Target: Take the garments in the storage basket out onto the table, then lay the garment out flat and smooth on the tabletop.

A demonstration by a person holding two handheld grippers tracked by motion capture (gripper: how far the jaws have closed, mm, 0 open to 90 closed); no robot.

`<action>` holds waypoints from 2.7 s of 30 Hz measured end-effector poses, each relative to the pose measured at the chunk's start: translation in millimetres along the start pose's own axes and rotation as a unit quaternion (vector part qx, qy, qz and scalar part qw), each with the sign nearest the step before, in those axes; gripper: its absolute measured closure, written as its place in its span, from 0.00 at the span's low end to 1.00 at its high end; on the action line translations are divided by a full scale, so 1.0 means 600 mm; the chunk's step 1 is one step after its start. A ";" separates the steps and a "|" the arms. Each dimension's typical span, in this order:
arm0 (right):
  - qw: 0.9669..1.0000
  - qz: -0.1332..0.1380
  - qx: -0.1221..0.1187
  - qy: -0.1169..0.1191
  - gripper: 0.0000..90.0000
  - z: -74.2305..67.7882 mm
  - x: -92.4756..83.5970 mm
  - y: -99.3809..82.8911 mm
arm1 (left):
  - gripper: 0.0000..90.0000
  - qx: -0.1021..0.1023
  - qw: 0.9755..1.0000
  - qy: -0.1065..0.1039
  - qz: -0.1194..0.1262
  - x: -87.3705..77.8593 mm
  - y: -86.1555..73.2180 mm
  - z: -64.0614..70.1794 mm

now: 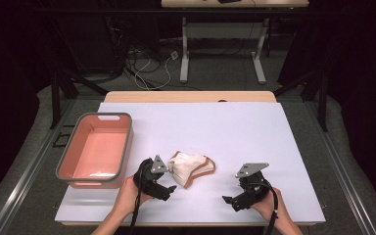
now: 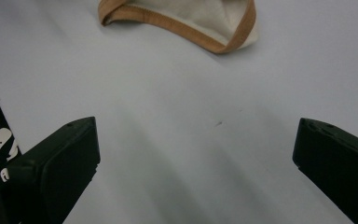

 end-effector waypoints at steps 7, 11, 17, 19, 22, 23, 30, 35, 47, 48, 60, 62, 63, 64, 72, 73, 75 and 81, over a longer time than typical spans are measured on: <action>1.000 0.003 -0.004 -0.002 0.01 0.005 0.010 0.026 | 0.13 0.002 1.000 0.001 0.001 -0.002 -0.001 0.002; 1.000 0.007 -0.005 -0.004 0.01 0.007 0.014 0.040 | 0.13 0.000 1.000 0.002 0.000 -0.004 -0.001 0.000; 1.000 0.008 -0.009 -0.003 0.01 0.009 0.028 0.060 | 0.13 -0.003 1.000 -0.007 0.001 -0.006 -0.001 0.002; 1.000 0.008 -0.010 -0.003 0.02 0.011 0.033 0.067 | 0.13 -0.015 1.000 -0.026 0.005 -0.007 -0.001 0.001; 1.000 0.009 -0.008 -0.001 0.02 0.012 0.042 0.076 | 0.13 -0.018 1.000 -0.021 0.003 -0.009 -0.002 -0.003; 1.000 0.008 -0.009 -0.001 0.02 0.013 0.044 0.079 | 0.13 -0.018 1.000 -0.021 0.004 -0.010 -0.003 -0.003; 1.000 0.009 -0.013 -0.001 0.14 0.018 0.062 0.097 | 0.13 -0.025 0.999 -0.011 0.020 -0.011 -0.001 -0.006; 1.000 0.003 -0.013 -0.013 0.26 0.024 0.072 0.114 | 0.14 -0.018 1.000 -0.004 0.025 -0.008 0.002 -0.005; 0.999 0.006 -0.030 -0.023 0.52 0.010 0.102 0.130 | 0.21 -0.009 0.999 0.017 0.039 -0.002 0.011 0.003; 0.999 0.004 -0.033 -0.024 0.52 0.009 0.104 0.128 | 0.22 -0.008 0.999 0.017 0.041 -0.001 0.012 0.006; 0.998 -0.026 0.001 -0.048 0.59 0.043 0.119 0.094 | 0.27 0.023 1.000 -0.004 0.011 0.032 0.019 0.045; 0.998 -0.029 0.004 -0.047 0.65 0.045 0.122 0.091 | 0.27 0.022 1.000 0.000 0.010 0.040 0.021 0.045; 0.998 -0.030 0.007 -0.047 0.66 0.045 0.123 0.090 | 0.27 0.022 1.000 0.004 0.009 0.043 0.022 0.044; 0.998 -0.031 0.007 -0.045 0.69 0.046 0.124 0.090 | 0.29 0.019 1.000 0.007 0.010 0.047 0.022 0.044; 0.999 -0.022 0.018 -0.032 0.52 0.041 0.122 0.100 | 0.48 -0.003 0.999 0.031 0.031 0.056 0.019 0.032; 0.999 -0.019 0.018 -0.029 0.49 0.040 0.121 0.101 | 0.49 -0.005 0.999 0.029 0.031 0.058 0.017 0.031; 1.000 -0.012 0.018 -0.021 0.45 0.035 0.118 0.104 | 0.54 -0.011 0.999 0.028 0.033 0.061 0.014 0.029; 1.000 -0.023 -0.001 -0.013 0.38 0.017 0.119 0.100 | 0.61 -0.004 0.999 0.026 0.036 0.067 0.014 0.029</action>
Point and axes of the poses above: each handheld gripper's, and its own axes: x roughly forward along the jaws, y roughly out of its top, z roughly to its right, the point moved 6 cm from there along x, roughly forward along the jaws
